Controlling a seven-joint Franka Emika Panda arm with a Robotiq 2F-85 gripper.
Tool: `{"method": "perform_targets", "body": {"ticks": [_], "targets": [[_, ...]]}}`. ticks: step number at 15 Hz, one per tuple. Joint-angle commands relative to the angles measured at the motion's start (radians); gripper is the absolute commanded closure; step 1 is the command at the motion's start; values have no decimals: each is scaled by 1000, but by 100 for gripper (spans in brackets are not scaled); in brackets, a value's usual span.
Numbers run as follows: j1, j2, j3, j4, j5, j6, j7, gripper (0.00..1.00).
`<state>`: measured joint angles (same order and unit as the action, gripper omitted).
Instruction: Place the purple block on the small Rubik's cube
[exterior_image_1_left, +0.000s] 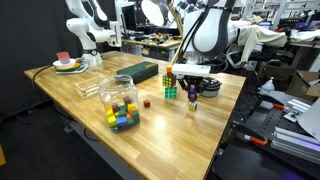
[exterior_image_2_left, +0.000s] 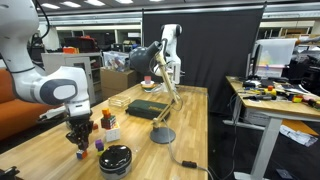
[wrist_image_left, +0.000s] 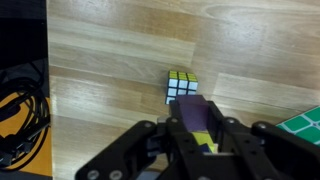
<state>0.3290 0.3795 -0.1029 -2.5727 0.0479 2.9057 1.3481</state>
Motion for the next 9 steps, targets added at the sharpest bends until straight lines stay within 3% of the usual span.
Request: {"method": "perform_targets", "body": {"ticks": [1,9], "targets": [[-9,21,10,22,22,-17,1,93],[-29,32,41,28,84,-26,-8,93]]}}
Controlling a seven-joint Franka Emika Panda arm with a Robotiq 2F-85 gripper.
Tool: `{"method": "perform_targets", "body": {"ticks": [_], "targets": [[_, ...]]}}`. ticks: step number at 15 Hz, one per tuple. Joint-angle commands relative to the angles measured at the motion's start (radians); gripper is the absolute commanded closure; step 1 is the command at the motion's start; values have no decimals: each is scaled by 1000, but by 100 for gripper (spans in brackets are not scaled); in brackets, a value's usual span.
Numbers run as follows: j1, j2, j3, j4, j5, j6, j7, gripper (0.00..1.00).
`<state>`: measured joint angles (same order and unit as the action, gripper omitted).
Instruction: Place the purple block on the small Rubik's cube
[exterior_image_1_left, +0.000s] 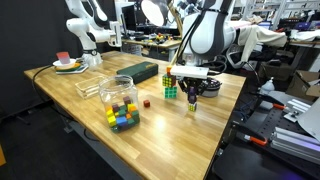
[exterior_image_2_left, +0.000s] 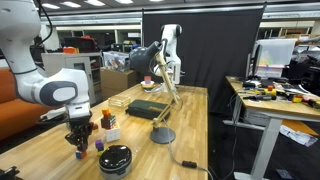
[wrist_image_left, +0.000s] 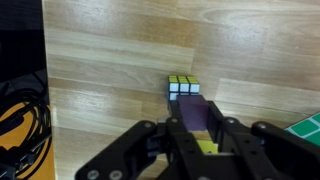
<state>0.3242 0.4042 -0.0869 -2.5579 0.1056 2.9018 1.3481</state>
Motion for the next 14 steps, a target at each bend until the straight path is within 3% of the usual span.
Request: {"method": "perform_targets", "body": {"ticks": [1,14], "targets": [[-24,7,27,14,30,-23,-7,93],[-11,-5,13,8,34,-12,4,93]]}}
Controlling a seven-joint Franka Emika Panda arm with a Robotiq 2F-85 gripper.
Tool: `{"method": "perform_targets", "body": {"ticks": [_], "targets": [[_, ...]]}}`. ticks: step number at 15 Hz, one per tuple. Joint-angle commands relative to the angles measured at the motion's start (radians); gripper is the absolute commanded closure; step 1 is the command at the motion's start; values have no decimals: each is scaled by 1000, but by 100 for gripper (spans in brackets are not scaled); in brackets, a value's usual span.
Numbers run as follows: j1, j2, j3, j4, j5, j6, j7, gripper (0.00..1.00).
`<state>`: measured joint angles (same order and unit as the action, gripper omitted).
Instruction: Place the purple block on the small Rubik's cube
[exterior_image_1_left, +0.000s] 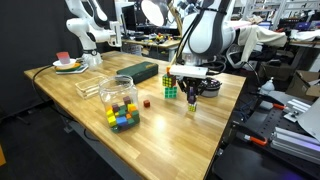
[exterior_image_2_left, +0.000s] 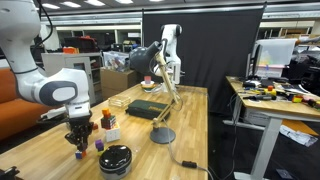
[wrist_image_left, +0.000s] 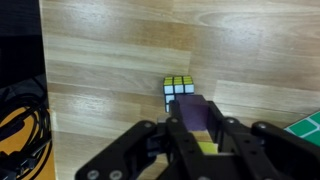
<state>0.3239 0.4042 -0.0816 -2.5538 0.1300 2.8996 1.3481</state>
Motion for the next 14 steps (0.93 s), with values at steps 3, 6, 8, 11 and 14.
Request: {"method": "perform_targets", "body": {"ticks": [3,6,8,11,14], "targets": [[-17,-11,14,-4,18,-14,3,93],[-21,-21,24,-15,32,-14,2,93],[-23,-26,31,-20,42,-11,0,93],[-23,-31,39,-25,51,-8,0,93],[-21,-28,38,-28,53,-9,1,93]]}}
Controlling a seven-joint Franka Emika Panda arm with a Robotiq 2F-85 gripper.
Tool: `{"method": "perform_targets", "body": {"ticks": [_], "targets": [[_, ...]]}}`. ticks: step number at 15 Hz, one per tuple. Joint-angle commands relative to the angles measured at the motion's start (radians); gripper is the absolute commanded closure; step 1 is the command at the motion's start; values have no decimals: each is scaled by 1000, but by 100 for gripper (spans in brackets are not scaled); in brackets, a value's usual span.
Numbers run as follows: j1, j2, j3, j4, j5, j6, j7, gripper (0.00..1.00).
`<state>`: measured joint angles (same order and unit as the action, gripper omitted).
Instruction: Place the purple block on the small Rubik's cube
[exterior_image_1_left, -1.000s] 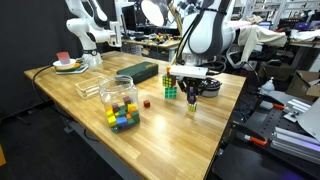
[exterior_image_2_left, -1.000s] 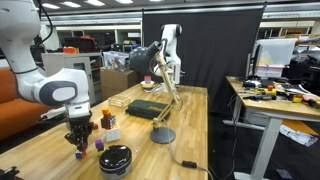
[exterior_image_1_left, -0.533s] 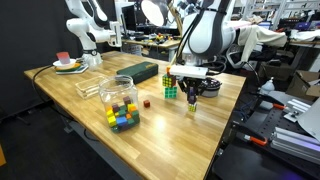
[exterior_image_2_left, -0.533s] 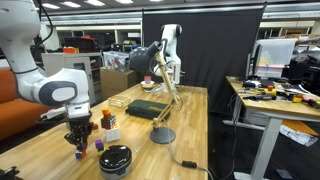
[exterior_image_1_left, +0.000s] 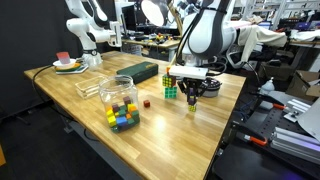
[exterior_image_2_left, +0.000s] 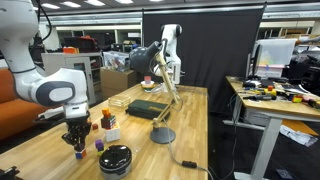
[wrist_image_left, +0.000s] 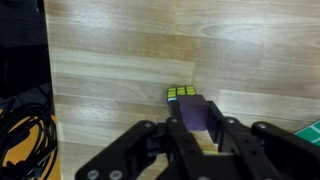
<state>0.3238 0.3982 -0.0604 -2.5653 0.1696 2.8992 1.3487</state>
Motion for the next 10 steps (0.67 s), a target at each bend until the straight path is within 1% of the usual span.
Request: {"method": "perform_targets", "body": {"ticks": [1,10], "targets": [[-22,-23,16,-17,13,-8,0,93],[-36,-23,19,-16,16,-10,-8,93]]}}
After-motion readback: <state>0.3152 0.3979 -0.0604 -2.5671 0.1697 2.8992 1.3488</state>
